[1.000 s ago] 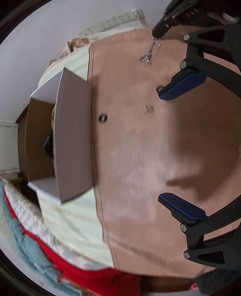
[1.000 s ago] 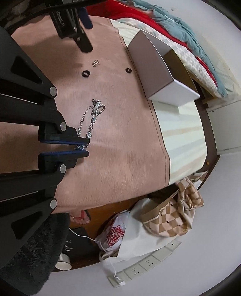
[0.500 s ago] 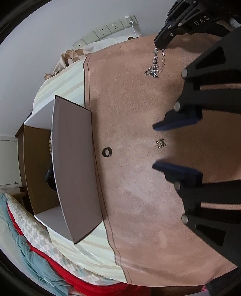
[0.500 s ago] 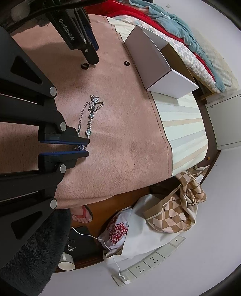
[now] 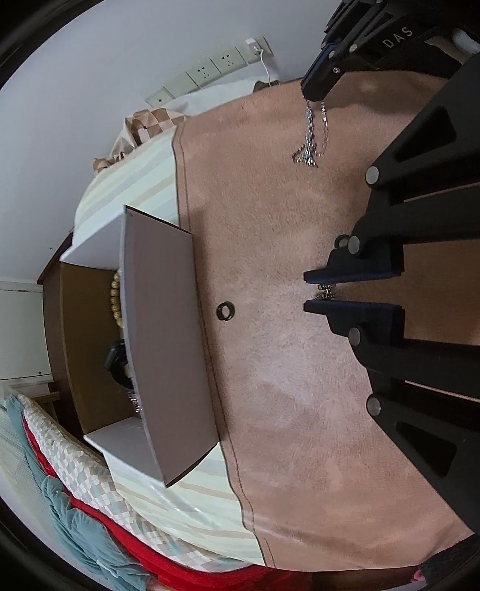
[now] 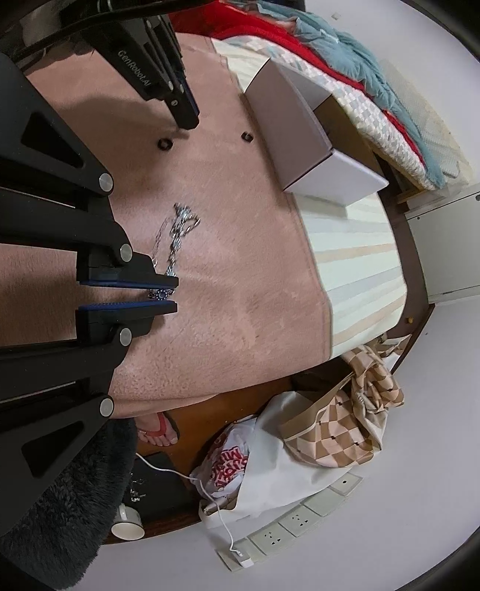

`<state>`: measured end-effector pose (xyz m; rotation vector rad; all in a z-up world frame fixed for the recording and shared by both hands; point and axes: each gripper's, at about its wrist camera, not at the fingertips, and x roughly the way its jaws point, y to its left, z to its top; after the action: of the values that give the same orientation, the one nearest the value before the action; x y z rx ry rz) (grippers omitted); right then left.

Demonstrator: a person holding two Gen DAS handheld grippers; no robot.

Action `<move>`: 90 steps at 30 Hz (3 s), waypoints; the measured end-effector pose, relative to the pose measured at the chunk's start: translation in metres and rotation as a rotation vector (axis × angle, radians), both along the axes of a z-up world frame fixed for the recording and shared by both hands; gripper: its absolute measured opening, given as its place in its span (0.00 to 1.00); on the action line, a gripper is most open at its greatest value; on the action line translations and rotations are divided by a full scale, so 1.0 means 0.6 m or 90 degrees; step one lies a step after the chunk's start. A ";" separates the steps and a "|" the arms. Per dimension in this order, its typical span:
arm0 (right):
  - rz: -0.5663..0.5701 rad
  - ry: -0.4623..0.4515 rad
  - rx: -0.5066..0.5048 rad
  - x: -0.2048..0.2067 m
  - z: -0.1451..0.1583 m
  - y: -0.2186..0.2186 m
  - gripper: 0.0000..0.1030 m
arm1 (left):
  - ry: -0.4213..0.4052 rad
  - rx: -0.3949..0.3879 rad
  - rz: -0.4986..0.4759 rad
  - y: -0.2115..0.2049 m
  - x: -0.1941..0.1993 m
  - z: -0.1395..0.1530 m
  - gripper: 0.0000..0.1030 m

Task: Organize jewelry
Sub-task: 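Carry the rhinestone bracelet toward the white box with the right tool, then open the right tool over the white box while the left tool releases the gold ring there, then pull both open tools back from the box toward the table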

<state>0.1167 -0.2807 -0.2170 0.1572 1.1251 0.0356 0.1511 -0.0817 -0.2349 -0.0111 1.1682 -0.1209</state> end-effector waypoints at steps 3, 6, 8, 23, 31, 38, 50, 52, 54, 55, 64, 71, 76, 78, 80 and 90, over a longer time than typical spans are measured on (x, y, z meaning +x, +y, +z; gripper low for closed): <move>0.010 -0.015 0.019 0.001 0.028 0.005 0.06 | -0.008 -0.020 0.004 0.016 -0.001 0.030 0.06; 0.030 -0.040 0.041 0.008 0.071 0.018 0.06 | -0.020 -0.043 0.007 0.033 0.003 0.066 0.06; 0.043 -0.063 0.066 0.017 0.108 0.025 0.06 | -0.027 -0.068 0.011 0.049 0.011 0.093 0.06; 0.170 -0.180 0.104 0.202 0.297 0.138 0.06 | -0.096 -0.072 0.036 0.153 0.161 0.230 0.06; 0.200 -0.085 0.077 0.307 0.202 0.205 0.06 | 0.004 -0.033 0.036 0.187 0.261 0.139 0.06; 0.204 -0.032 0.053 0.349 0.131 0.227 0.06 | 0.053 -0.029 0.029 0.192 0.300 0.091 0.06; 0.196 0.006 0.042 0.357 0.115 0.224 0.58 | -0.011 0.010 0.078 0.211 0.314 0.139 0.71; 0.191 0.002 0.031 0.350 0.122 0.222 0.62 | -0.032 0.029 0.087 0.212 0.304 0.149 0.75; 0.181 -0.001 0.007 0.341 0.127 0.219 0.65 | -0.044 0.041 0.096 0.215 0.289 0.153 0.81; 0.176 0.000 -0.007 0.336 0.127 0.218 0.69 | -0.048 0.045 0.100 0.215 0.282 0.154 0.85; 0.151 0.018 -0.085 0.289 0.108 0.208 1.00 | -0.063 0.080 0.118 0.205 0.204 0.135 1.00; 0.132 0.006 -0.095 0.247 0.122 0.201 1.00 | -0.078 0.089 0.135 0.208 0.153 0.146 1.00; 0.125 -0.018 -0.094 0.213 0.156 0.201 1.00 | -0.108 0.095 0.144 0.205 0.112 0.180 1.00; 0.123 -0.029 -0.092 0.199 0.172 0.202 1.00 | -0.122 0.099 0.145 0.205 0.096 0.194 1.00; 0.122 -0.039 -0.087 0.184 0.189 0.202 1.00 | -0.141 0.108 0.147 0.203 0.075 0.211 1.00; 0.115 -0.103 -0.096 0.109 0.271 0.202 1.00 | -0.193 0.099 0.157 0.201 -0.008 0.274 1.00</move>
<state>0.1819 -0.1592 -0.0546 -0.0811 0.9732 0.1222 0.1462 0.0391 -0.0704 0.0002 0.8624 0.1806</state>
